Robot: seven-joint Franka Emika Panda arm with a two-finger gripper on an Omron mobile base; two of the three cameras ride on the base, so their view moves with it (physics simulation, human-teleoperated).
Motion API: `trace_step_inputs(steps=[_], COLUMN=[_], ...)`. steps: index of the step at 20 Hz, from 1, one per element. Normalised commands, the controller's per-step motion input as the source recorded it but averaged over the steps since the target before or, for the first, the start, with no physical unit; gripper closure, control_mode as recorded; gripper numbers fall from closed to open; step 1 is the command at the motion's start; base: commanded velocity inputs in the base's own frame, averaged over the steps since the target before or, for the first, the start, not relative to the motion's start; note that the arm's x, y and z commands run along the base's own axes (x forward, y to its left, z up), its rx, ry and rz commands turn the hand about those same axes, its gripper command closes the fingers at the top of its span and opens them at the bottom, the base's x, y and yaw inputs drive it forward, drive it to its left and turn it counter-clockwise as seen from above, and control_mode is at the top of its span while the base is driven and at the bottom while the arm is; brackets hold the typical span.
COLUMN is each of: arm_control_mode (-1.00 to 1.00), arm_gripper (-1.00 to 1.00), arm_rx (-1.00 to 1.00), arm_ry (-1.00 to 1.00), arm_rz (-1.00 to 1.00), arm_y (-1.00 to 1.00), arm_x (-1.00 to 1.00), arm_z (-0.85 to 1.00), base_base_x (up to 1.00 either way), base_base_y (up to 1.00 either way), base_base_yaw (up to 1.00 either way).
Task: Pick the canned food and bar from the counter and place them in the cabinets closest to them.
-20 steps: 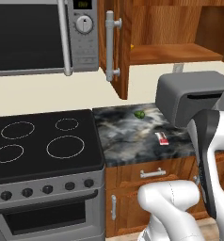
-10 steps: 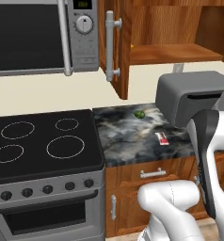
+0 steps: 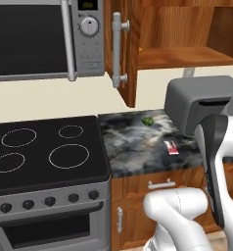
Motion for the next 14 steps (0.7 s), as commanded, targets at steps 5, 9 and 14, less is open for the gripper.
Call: trace_step_inputs(steps=[5, 9, 14], arm_control_mode=[1.00, 1.00, 1.00], arm_gripper=[-1.00, -1.00, -1.00], arm_rx=[0.00, 0.00, 0.00], arm_ry=[0.00, 0.00, 0.00], arm_rz=[0.00, 0.00, 0.00], arm_y=[0.00, 0.00, 0.00], arm_x=[0.00, 0.00, 0.00], arm_z=[0.00, 0.00, 0.00], base_base_x=[0.33, 0.28, 0.24], base_base_y=[-0.16, -0.27, -0.30], base_base_yaw=[0.04, 0.01, 0.00])
